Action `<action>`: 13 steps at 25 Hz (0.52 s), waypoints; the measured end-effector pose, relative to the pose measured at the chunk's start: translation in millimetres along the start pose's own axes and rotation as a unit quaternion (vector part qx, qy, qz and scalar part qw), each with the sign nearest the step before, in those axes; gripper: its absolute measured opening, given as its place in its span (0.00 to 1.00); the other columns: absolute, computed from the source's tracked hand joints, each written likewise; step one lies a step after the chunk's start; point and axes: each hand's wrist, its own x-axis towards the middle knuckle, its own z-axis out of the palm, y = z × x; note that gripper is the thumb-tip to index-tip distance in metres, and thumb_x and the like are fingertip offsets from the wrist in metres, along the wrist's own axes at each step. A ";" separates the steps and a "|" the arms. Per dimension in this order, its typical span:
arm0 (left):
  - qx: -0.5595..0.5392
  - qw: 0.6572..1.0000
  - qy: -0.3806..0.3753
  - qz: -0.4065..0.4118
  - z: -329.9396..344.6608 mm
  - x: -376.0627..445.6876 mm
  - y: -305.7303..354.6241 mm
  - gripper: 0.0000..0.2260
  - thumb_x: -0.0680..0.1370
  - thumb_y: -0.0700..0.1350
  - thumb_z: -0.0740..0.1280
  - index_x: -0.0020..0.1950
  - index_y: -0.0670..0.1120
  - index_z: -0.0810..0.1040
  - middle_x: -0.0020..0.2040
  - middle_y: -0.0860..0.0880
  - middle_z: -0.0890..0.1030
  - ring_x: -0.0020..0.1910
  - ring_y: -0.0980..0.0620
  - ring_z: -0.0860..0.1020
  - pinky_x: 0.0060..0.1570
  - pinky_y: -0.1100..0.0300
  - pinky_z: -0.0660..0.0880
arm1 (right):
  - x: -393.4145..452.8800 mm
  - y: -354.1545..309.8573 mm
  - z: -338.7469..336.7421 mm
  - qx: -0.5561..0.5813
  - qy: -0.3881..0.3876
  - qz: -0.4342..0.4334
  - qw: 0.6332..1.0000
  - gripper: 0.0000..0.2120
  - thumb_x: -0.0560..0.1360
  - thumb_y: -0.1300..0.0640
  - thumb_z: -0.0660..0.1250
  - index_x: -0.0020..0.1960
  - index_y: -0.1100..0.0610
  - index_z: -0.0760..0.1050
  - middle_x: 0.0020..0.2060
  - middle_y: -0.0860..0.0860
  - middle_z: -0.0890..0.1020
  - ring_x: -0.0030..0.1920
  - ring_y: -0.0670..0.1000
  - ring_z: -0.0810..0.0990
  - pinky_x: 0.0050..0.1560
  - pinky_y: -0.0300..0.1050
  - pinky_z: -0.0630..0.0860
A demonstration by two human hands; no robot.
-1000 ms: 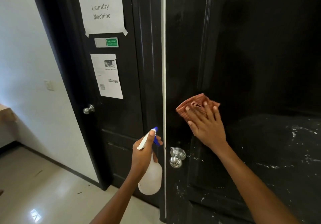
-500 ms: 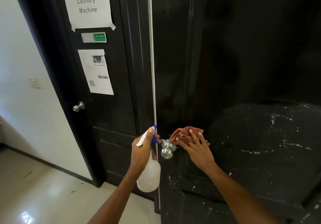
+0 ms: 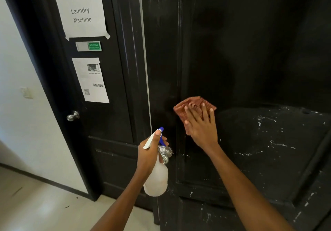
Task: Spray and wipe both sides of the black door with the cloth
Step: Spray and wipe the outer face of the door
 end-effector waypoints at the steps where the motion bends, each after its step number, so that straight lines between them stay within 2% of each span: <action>1: -0.004 1.000 0.001 0.009 3.0 2.7 9.2 0.25 0.77 0.62 0.58 0.46 0.43 0.83 0.41 0.48 0.85 0.36 0.55 0.83 0.38 0.66 0.77 | 22.6 11.2 -17.4 0.012 0.035 0.056 0.998 0.30 0.86 0.42 0.52 0.84 0.49 0.48 0.83 0.50 0.48 0.82 0.63 0.44 0.80 0.64 0.41; 3: -0.013 0.999 -0.003 0.029 7.0 6.1 25.1 0.25 0.77 0.62 0.58 0.46 0.42 0.83 0.41 0.47 0.85 0.32 0.54 0.81 0.31 0.68 0.76 | 49.4 41.6 -45.9 0.026 0.092 0.176 0.980 0.29 0.87 0.42 0.48 0.84 0.50 0.46 0.83 0.49 0.47 0.82 0.64 0.43 0.79 0.65 0.38; 5: -0.021 0.999 -0.017 0.043 8.1 9.1 34.4 0.25 0.78 0.61 0.58 0.46 0.41 0.83 0.42 0.46 0.85 0.27 0.52 0.78 0.28 0.64 0.76 | 45.0 80.1 -62.8 0.007 0.128 0.251 0.959 0.29 0.87 0.43 0.49 0.84 0.50 0.47 0.83 0.50 0.49 0.81 0.66 0.45 0.79 0.69 0.42; 7: -0.027 0.998 -0.023 0.048 7.1 14.3 37.3 0.24 0.78 0.60 0.58 0.46 0.42 0.82 0.42 0.45 0.85 0.26 0.50 0.78 0.26 0.61 0.75 | 21.2 111.1 -68.2 0.001 0.143 0.303 0.942 0.29 0.87 0.43 0.49 0.84 0.49 0.45 0.83 0.51 0.49 0.81 0.67 0.45 0.77 0.72 0.43; 10: -0.020 0.998 -0.019 0.048 11.7 19.6 35.4 0.24 0.78 0.61 0.58 0.45 0.42 0.83 0.42 0.46 0.85 0.27 0.51 0.78 0.27 0.62 0.75 | -14.6 129.3 -63.8 0.044 0.161 0.392 0.905 0.29 0.87 0.46 0.51 0.84 0.49 0.44 0.83 0.52 0.51 0.81 0.67 0.44 0.76 0.74 0.44; 13: -0.016 0.998 -0.027 0.048 19.7 18.5 32.2 0.24 0.78 0.61 0.58 0.44 0.44 0.83 0.42 0.46 0.85 0.28 0.49 0.78 0.30 0.58 0.76 | -16.6 126.2 -57.3 0.138 0.184 0.428 0.874 0.29 0.87 0.46 0.49 0.83 0.48 0.41 0.83 0.54 0.51 0.81 0.67 0.43 0.78 0.70 0.42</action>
